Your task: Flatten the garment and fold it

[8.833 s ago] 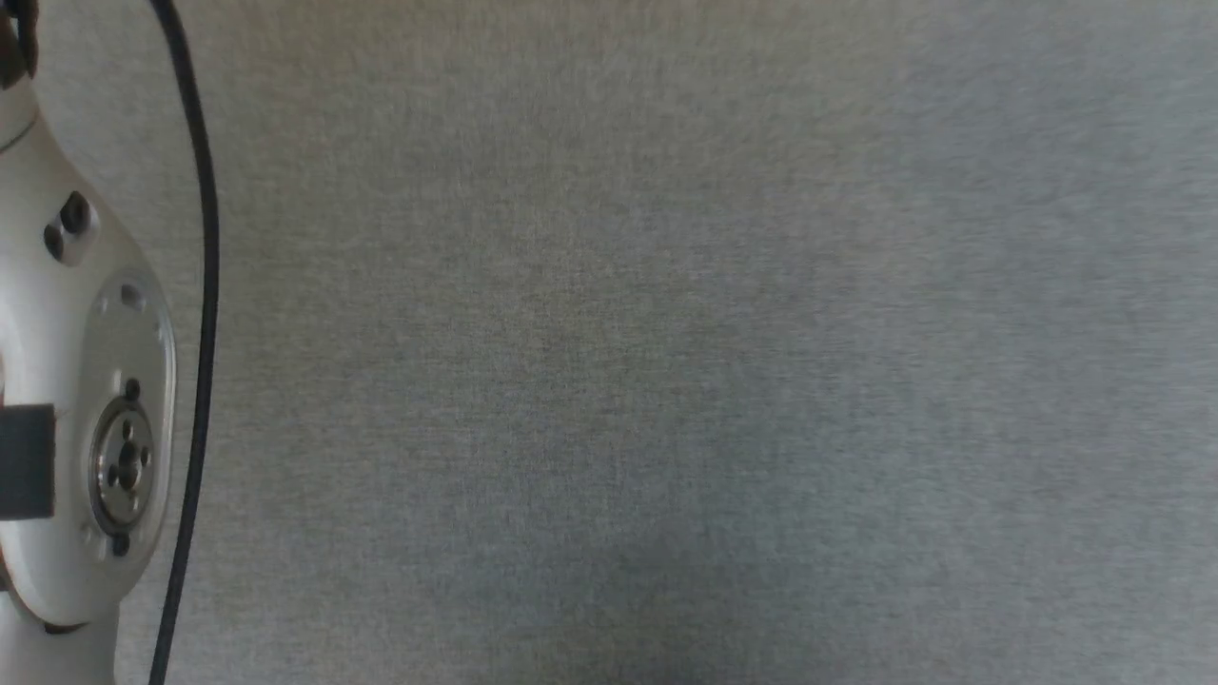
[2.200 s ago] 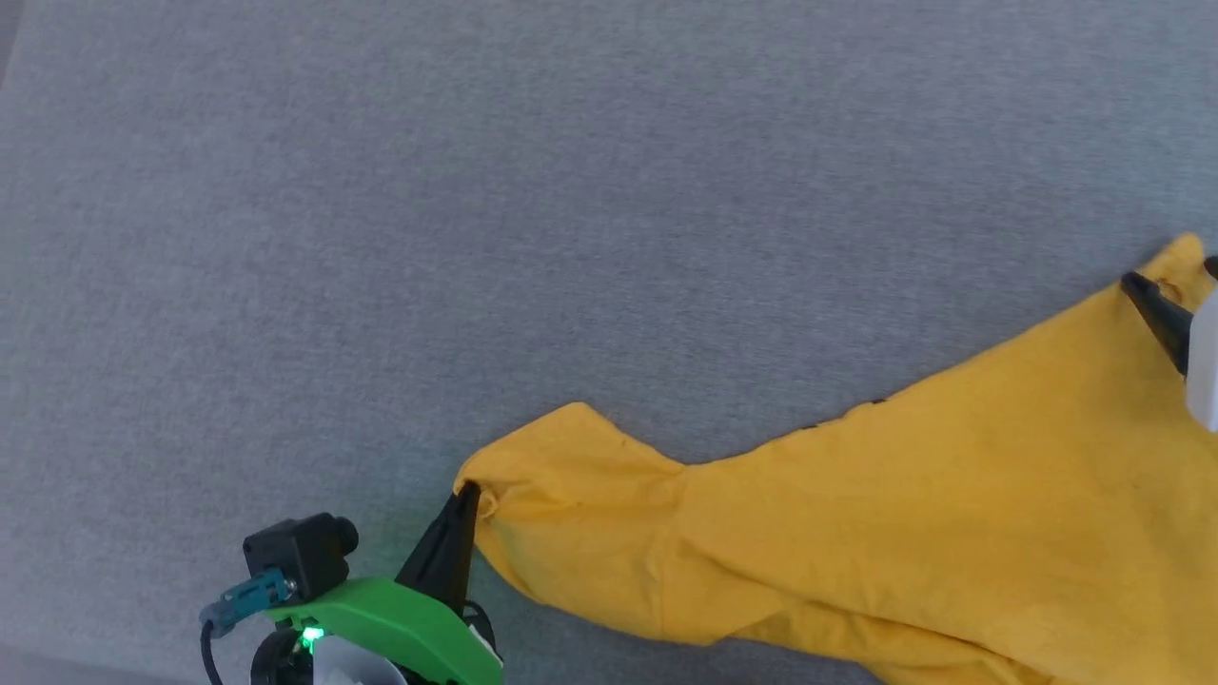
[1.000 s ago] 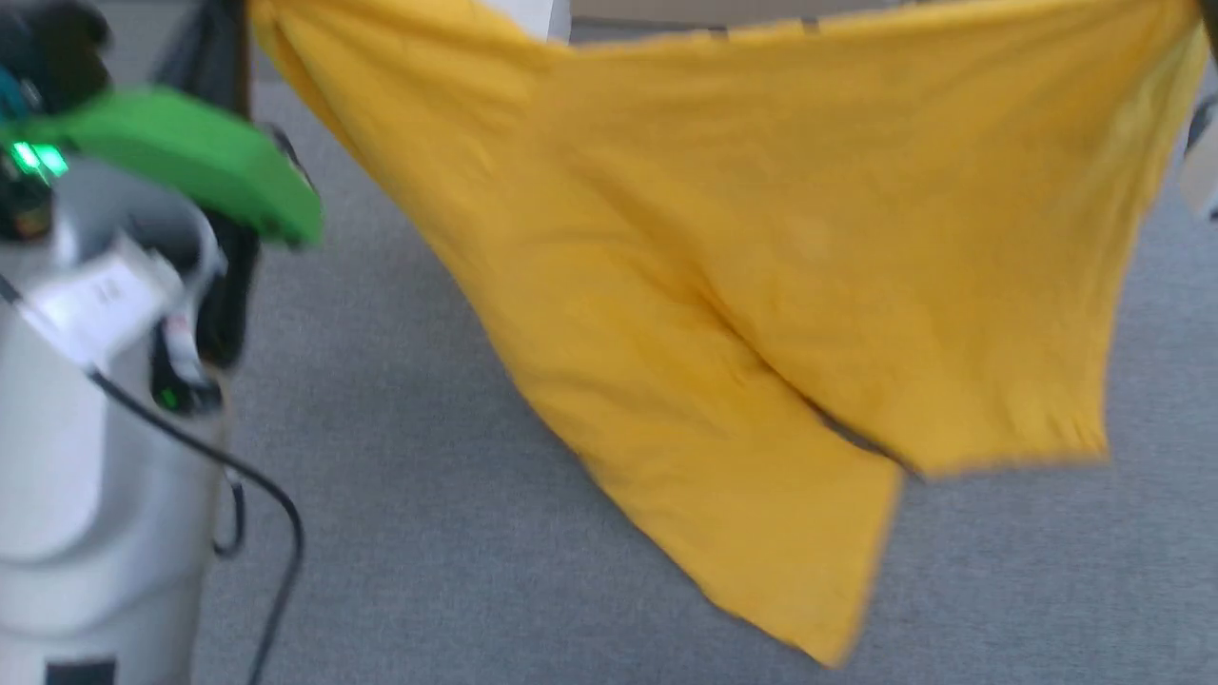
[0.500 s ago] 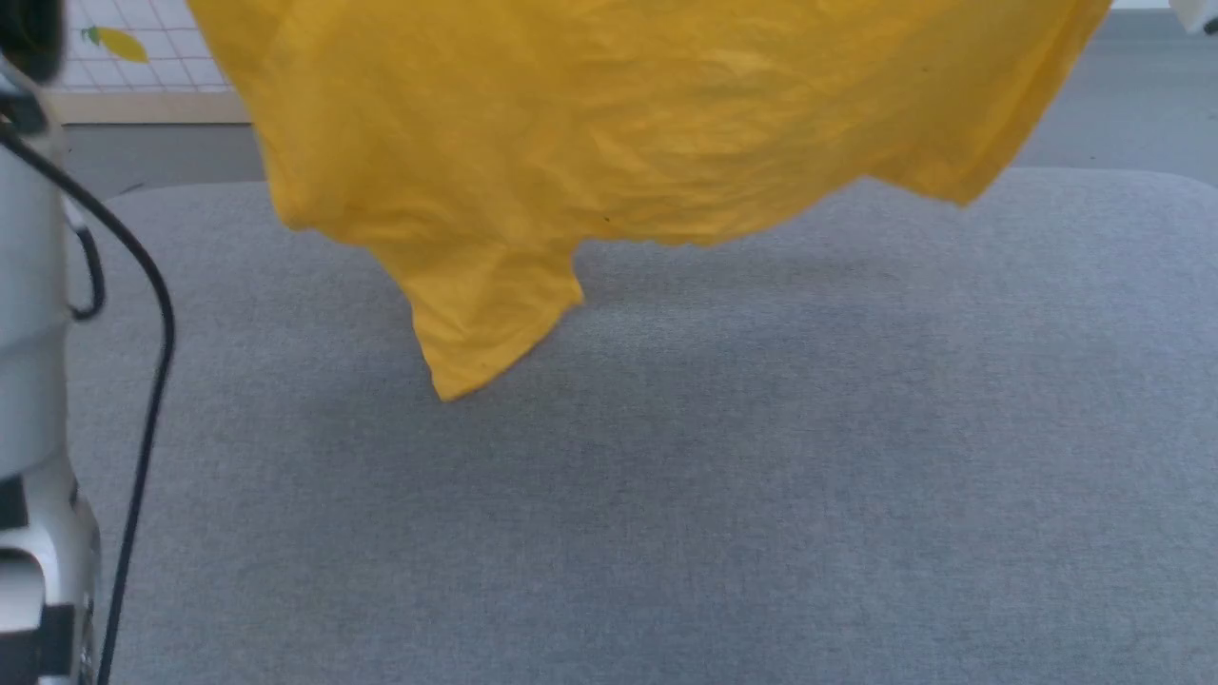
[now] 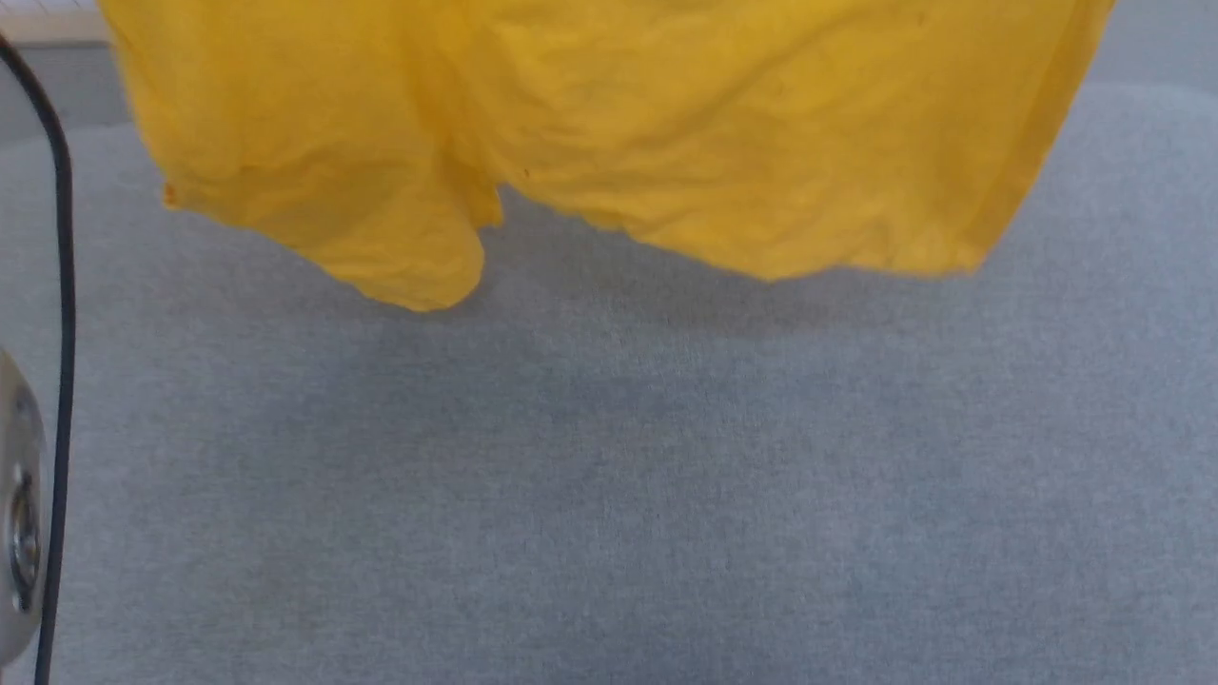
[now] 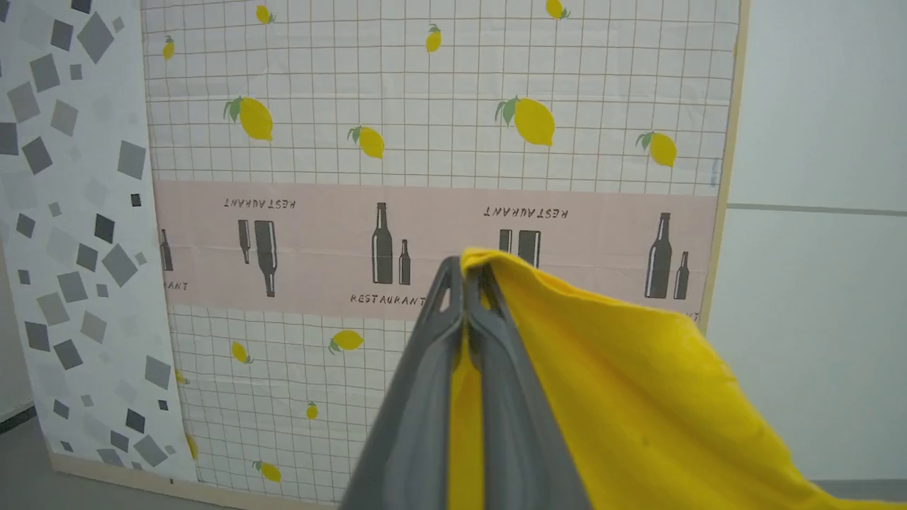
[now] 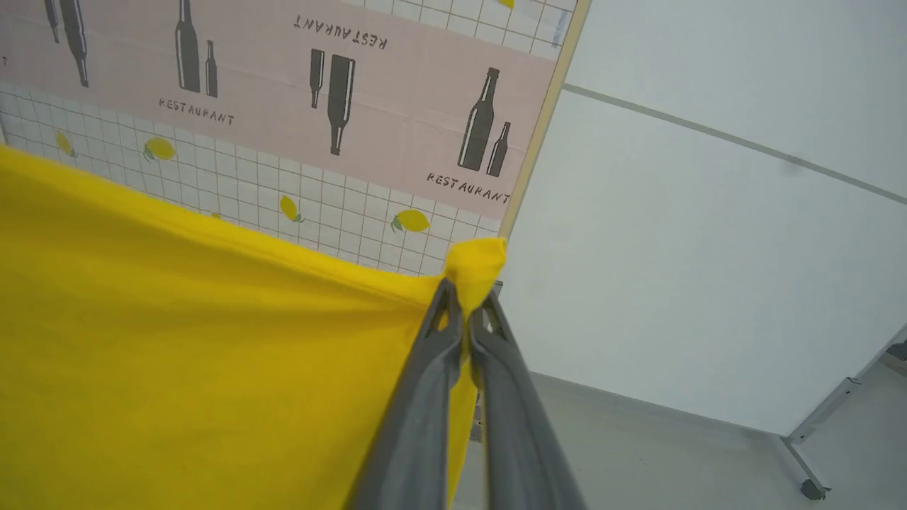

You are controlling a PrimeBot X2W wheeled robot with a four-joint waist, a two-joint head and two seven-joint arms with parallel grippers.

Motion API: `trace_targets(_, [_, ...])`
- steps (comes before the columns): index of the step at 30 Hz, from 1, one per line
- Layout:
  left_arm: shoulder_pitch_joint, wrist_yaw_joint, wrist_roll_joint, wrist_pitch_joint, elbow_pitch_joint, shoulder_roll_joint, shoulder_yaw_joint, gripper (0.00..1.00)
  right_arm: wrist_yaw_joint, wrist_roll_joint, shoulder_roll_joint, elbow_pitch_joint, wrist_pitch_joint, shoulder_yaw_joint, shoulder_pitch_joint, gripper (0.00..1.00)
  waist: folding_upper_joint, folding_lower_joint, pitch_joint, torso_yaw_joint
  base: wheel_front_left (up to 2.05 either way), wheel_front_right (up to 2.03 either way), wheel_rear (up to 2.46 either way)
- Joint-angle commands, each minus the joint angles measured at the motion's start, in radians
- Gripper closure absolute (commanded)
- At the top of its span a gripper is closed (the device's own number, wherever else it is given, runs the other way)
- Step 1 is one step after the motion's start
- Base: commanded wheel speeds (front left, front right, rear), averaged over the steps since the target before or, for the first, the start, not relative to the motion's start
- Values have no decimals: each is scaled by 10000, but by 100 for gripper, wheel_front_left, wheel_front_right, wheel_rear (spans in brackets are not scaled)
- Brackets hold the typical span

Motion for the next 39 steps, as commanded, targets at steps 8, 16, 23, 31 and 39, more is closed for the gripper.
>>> trace_targets(8, [-2415, 24, 685, -2472, 1045, -513, -246, 100, -15, -957, 888, 1088, -1126, -333, -2104, 100, 0, 0, 3114, -553, 0, 0, 0])
trace_targets(16, [-3917, -18, 905, -4343, 2045, -624, -237, 100, -15, -1669, 1145, 2192, -2352, -434, -3620, 100, 0, 0, 4422, -402, 0, 0, 0])
trace_targets(23, [-4256, -190, 903, -5569, 2384, -602, -255, 100, -15, -2154, 809, 2767, -3185, -504, -4196, 100, 0, 0, 5598, -10, 0, 0, 0])
trace_targets(31, [-3491, -379, 650, -6396, 2758, -390, -122, 100, -15, -2102, 427, 3270, -3880, -101, -4041, 100, 0, 0, 6463, 233, 0, 0, 0])
trace_targets(39, [-1049, -912, -100, -6579, 1951, -150, 31, 100, -15, -401, -839, 2456, -4346, 1436, -2673, 100, 0, 0, 6274, 554, 0, 0, 0])
